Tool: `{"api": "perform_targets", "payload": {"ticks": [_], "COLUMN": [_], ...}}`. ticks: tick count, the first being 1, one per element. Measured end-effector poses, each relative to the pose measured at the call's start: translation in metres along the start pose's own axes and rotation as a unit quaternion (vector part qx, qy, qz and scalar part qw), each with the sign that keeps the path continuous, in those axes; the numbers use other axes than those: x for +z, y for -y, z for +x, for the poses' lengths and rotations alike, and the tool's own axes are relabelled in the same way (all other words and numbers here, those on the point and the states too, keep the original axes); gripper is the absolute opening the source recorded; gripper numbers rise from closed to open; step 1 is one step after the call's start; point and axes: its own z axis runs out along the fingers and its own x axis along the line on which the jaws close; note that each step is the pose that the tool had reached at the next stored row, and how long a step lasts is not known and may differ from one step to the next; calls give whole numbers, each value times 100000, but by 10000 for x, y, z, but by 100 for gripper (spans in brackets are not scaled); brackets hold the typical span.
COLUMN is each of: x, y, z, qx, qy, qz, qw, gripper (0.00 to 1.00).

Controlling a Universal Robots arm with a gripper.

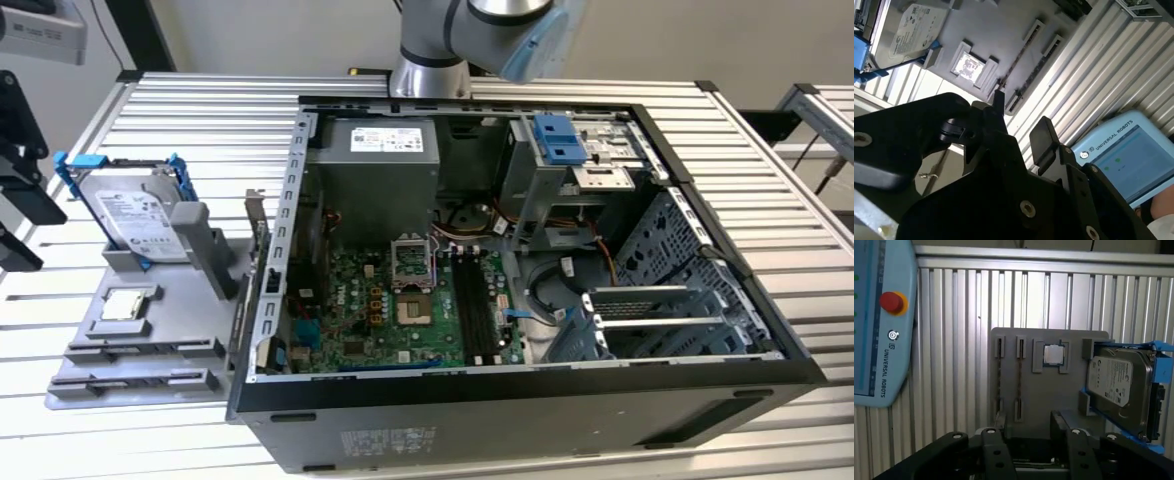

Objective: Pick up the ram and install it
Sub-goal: 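Pick up the ram and move it above insertion slot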

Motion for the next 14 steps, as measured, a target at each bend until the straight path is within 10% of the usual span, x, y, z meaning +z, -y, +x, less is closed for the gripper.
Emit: {"api": "perform_targets", "payload": {"ticks": [2,14], "x": [5,193], "y": [0,28], "z": [0,92], "qx": [202,598], "qy": [14,190], "qz": [-1402,-1453], "qw": [99990,99987], "gripper": [100,100]}}
